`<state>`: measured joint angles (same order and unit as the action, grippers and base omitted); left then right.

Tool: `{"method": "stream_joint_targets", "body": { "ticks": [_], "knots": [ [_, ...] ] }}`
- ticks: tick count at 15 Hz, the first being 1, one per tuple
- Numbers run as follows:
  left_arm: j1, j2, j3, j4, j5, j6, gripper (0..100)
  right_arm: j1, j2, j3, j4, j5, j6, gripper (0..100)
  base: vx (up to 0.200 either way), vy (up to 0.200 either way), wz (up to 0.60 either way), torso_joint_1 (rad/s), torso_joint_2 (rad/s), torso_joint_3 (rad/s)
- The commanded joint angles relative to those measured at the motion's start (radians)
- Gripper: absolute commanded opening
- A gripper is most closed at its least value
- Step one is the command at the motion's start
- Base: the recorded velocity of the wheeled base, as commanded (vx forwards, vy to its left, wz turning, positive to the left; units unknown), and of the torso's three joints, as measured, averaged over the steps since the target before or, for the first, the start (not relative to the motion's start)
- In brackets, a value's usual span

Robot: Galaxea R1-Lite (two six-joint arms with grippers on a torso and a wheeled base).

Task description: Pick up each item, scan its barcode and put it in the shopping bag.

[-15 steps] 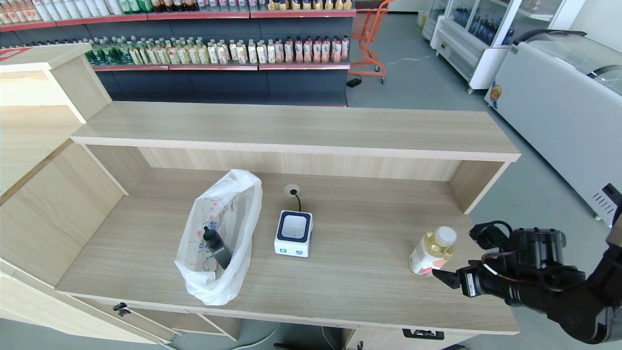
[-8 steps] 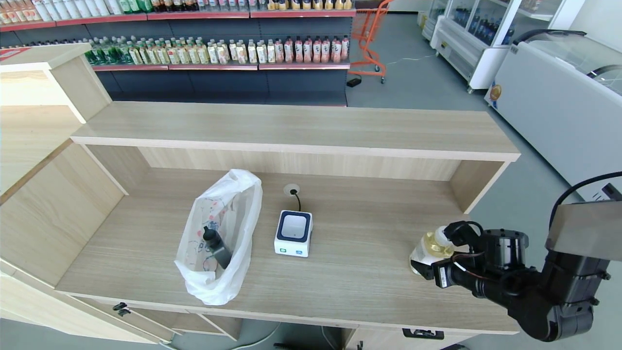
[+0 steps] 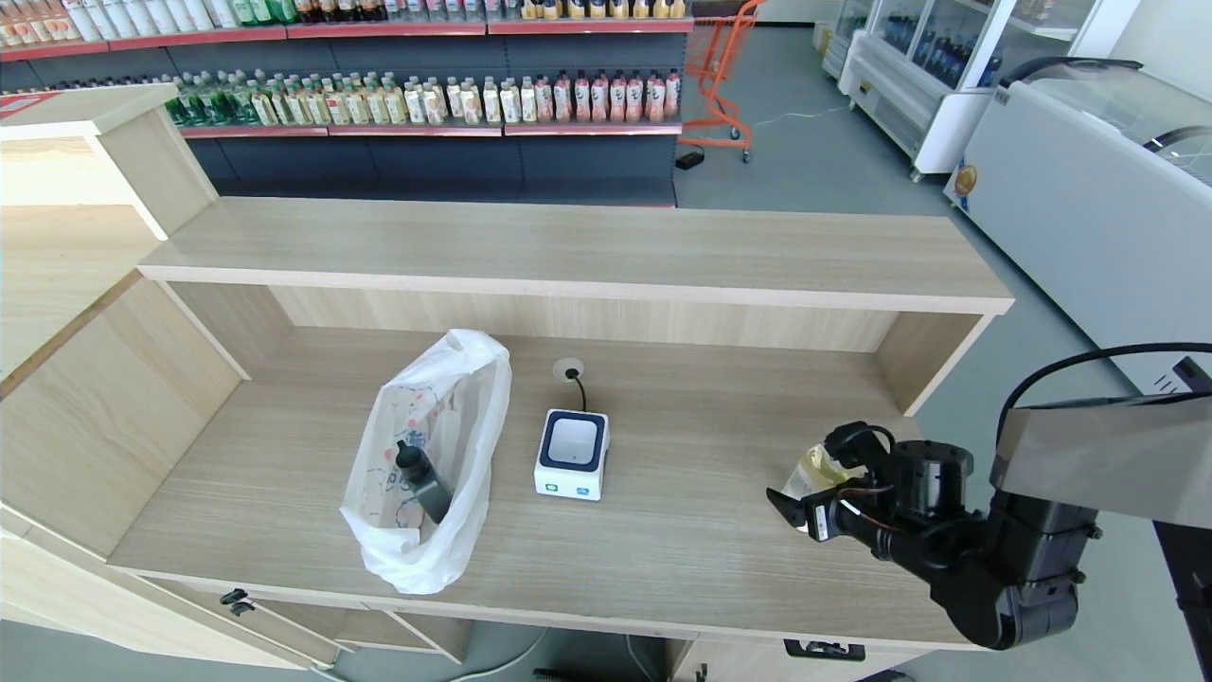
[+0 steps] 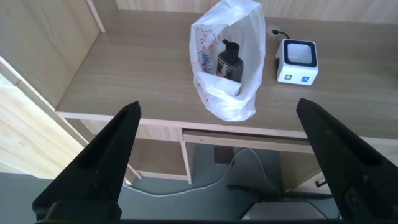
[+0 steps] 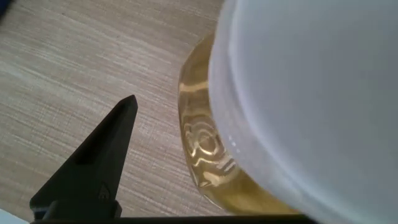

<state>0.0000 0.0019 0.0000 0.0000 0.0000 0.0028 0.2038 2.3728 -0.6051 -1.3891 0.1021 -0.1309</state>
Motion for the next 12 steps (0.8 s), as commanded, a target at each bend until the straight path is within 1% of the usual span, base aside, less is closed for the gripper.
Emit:
{"method": "stream_joint_targets", "body": {
  "ticks": [1,5,6,9,12],
  "knots": [
    [0.0,0.0,0.0,0.0,0.0,0.0,100,0.008,0.017,-0.033,-0.002,0.001,-0.015,100,0.0,0.0,0.0,0.0,0.0,0.0],
    [0.0,0.0,0.0,0.0,0.0,0.0,100,0.008,0.034,-0.048,-0.002,0.008,-0.041,100,0.0,0.0,0.0,0.0,0.0,0.0],
    [0.0,0.0,0.0,0.0,0.0,0.0,100,0.012,0.036,-0.051,-0.016,0.007,-0.05,0,0.0,0.0,0.0,0.0,0.0,0.0],
    [0.0,0.0,0.0,0.0,0.0,0.0,100,0.026,0.031,-0.053,-0.034,0.001,-0.067,0,0.0,0.0,0.0,0.0,0.0,0.0],
    [0.0,0.0,0.0,0.0,0.0,0.0,100,0.025,0.028,-0.05,-0.041,0.001,-0.144,0,0.0,0.0,0.0,0.0,0.0,0.0]
  ]
}}
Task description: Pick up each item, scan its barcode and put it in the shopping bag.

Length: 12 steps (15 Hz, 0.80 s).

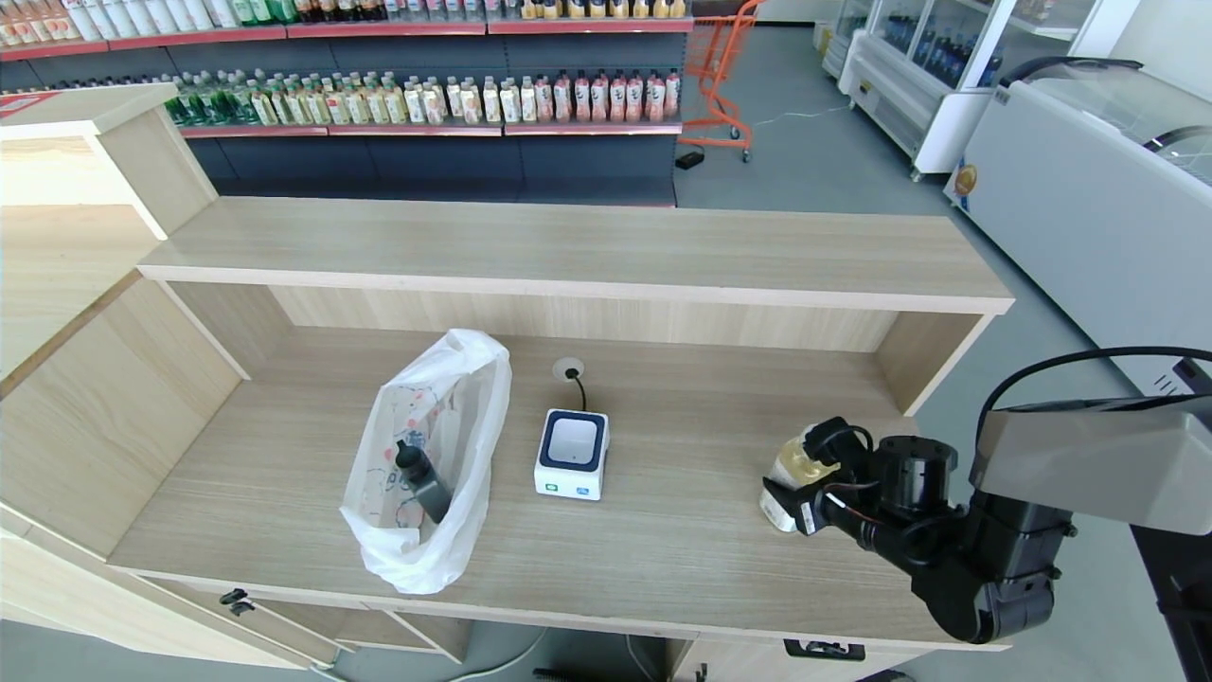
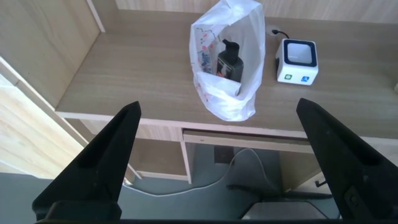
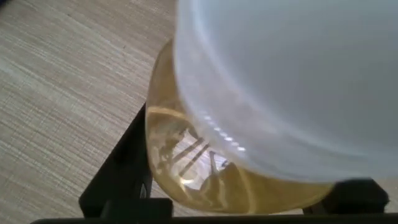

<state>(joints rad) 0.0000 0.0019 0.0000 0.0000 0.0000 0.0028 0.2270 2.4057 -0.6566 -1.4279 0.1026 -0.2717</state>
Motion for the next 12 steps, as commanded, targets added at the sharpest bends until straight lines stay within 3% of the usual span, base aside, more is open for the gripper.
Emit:
{"method": "stream_joint_targets", "body": {
  "ticks": [1,4,7,10,11,12],
  "knots": [
    [0.0,0.0,0.0,0.0,0.0,0.0,100,0.002,-0.004,0.008,-0.023,0.0,-0.011,0,0.0,0.0,0.0,0.0,0.0,0.0],
    [0.0,0.0,0.0,0.0,0.0,0.0,100,-0.003,-0.051,0.066,-0.036,-0.001,-0.04,0,0.0,0.0,0.0,0.0,0.0,0.0],
    [0.0,0.0,0.0,0.0,0.0,0.0,100,0.003,-0.254,0.061,0.056,0.04,0.132,0,0.0,0.0,0.0,0.0,0.0,0.0],
    [0.0,0.0,0.0,0.0,0.0,0.0,100,-0.009,-0.718,0.06,0.488,0.468,0.474,0,0.0,0.0,0.0,0.0,0.0,0.0],
    [0.0,0.0,0.0,0.0,0.0,0.0,100,-0.023,-0.804,0.06,0.581,0.579,0.503,0,0.0,0.0,0.0,0.0,0.0,0.0],
    [0.0,0.0,0.0,0.0,0.0,0.0,100,-0.018,-0.844,0.068,0.624,0.612,0.502,0,0.0,0.0,0.0,0.0,0.0,0.0]
  ]
}}
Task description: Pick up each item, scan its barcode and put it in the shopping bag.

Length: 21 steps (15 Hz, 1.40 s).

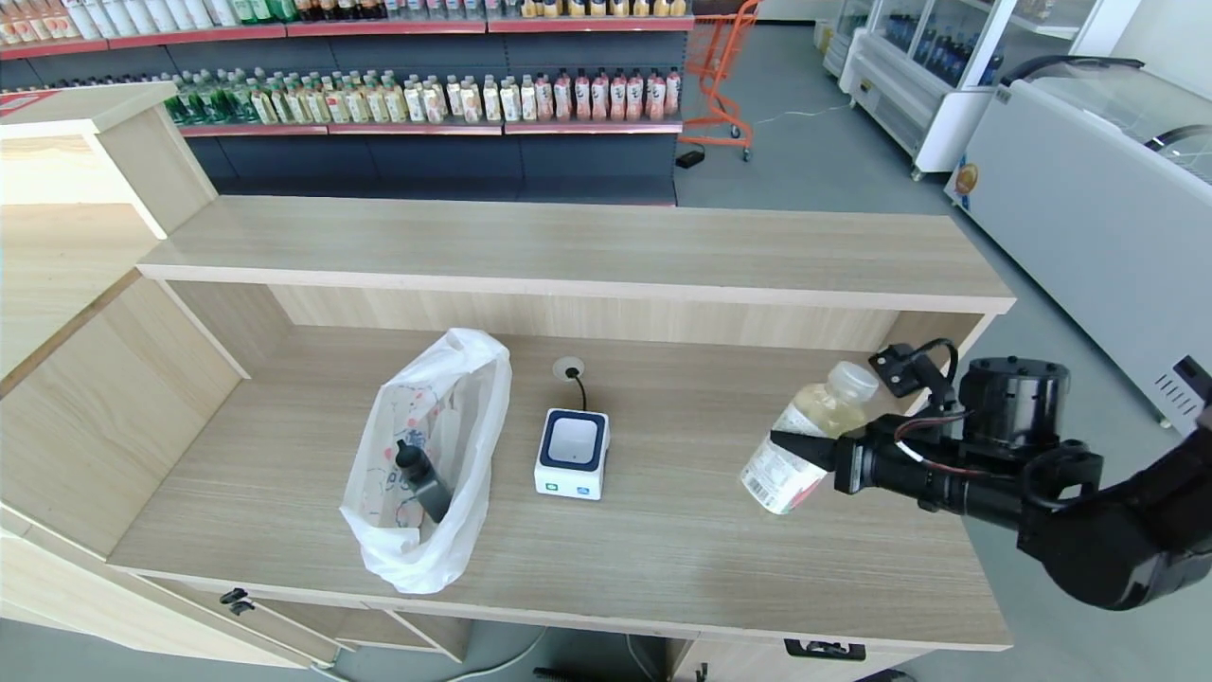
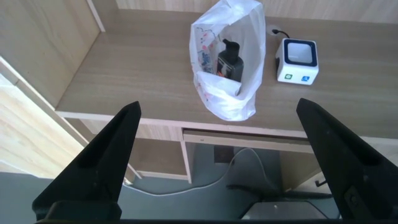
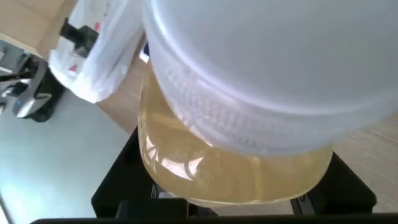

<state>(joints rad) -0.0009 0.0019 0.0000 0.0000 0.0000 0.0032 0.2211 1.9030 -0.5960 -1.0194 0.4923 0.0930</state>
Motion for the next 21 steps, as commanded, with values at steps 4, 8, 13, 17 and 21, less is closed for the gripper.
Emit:
{"method": "stream_joint_targets", "body": {
  "ticks": [4,8,13,17,21],
  "knots": [
    [0.001,0.0,0.0,0.0,0.0,0.0,100,0.118,-0.4,0.022,0.277,0.232,0.145,0,0.0,0.0,0.0,0.0,0.0,0.0],
    [0.001,0.0,0.0,0.0,0.0,0.0,100,0.169,-0.469,-0.021,0.443,0.344,0.152,0,0.0,0.0,0.0,0.0,0.0,0.0],
    [0.001,0.0,0.0,0.0,0.0,0.0,100,0.215,-0.467,-0.038,0.459,0.345,0.154,0,0.0,0.0,0.0,0.0,0.0,0.0],
    [0.001,0.0,0.0,0.0,0.0,0.0,100,0.23,-0.464,-0.044,0.459,0.347,0.154,0,0.0,0.0,0.0,0.0,0.0,0.0],
    [-0.001,0.0,0.0,0.0,0.0,0.0,100,0.23,-0.45,-0.053,0.459,0.347,0.154,0,0.0,0.0,0.0,0.0,0.0,0.0]
  ]
}}
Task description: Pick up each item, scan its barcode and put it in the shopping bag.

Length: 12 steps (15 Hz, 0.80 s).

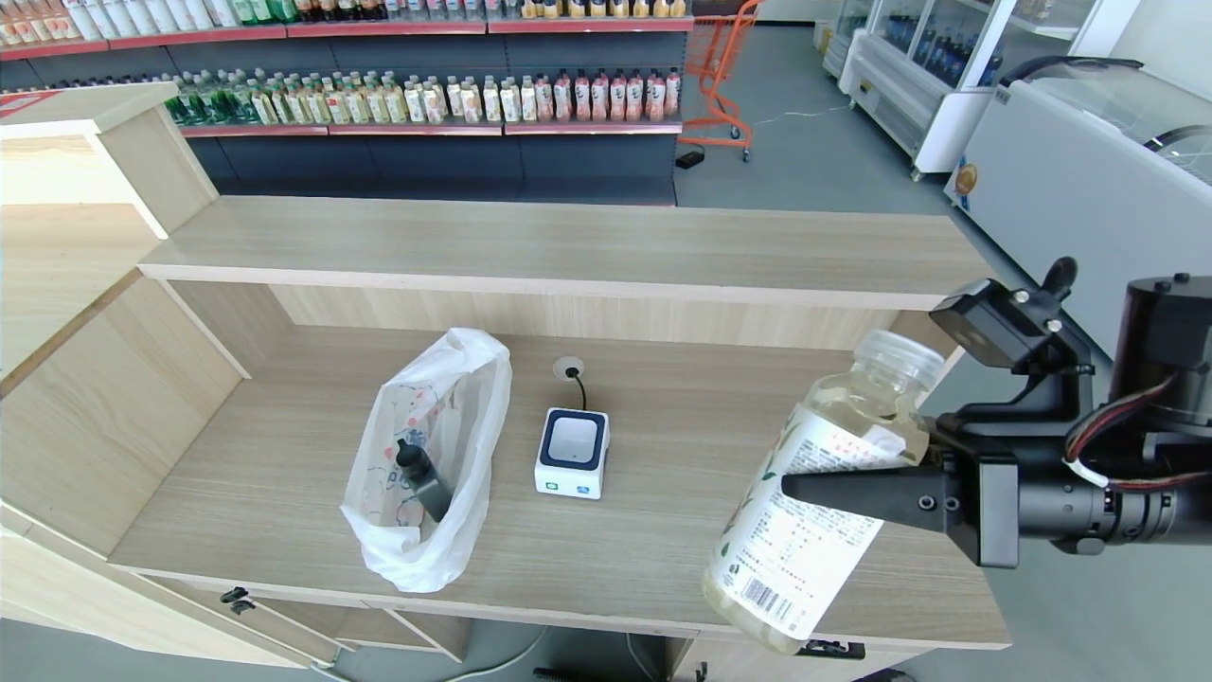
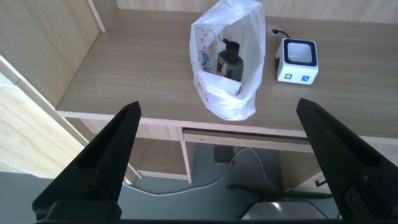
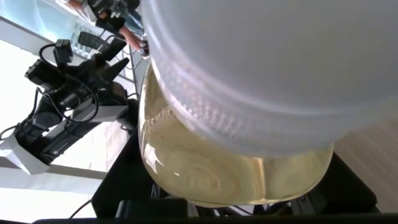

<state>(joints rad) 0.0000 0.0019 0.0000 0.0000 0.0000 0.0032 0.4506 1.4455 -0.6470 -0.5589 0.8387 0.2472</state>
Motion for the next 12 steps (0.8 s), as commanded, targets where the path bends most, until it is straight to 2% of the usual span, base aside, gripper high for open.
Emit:
{"method": "stream_joint_targets", "body": {
  "ticks": [1,10,11,12],
  "knots": [
    [0.0,0.0,0.0,0.0,0.0,0.0,100,0.0,0.01,-0.002,-0.001,0.0,0.0,0,0.0,0.0,0.0,0.0,0.0,0.0],
    [0.0,0.0,0.0,0.0,0.0,0.0,100,0.008,0.015,0.003,-0.006,-0.009,-0.02,0,0.0,0.0,0.0,0.0,0.0,0.0],
    [0.0,0.0,0.0,0.0,0.0,0.0,100,-0.007,0.018,0.006,-0.012,-0.05,-0.083,0,0.0,0.0,0.0,0.0,0.0,0.0],
    [-0.002,0.0,0.0,0.0,0.0,0.0,100,-0.047,0.032,0.013,-0.015,-0.118,-0.206,0,0.0,0.0,0.0,0.0,0.0,0.0]
  ]
}}
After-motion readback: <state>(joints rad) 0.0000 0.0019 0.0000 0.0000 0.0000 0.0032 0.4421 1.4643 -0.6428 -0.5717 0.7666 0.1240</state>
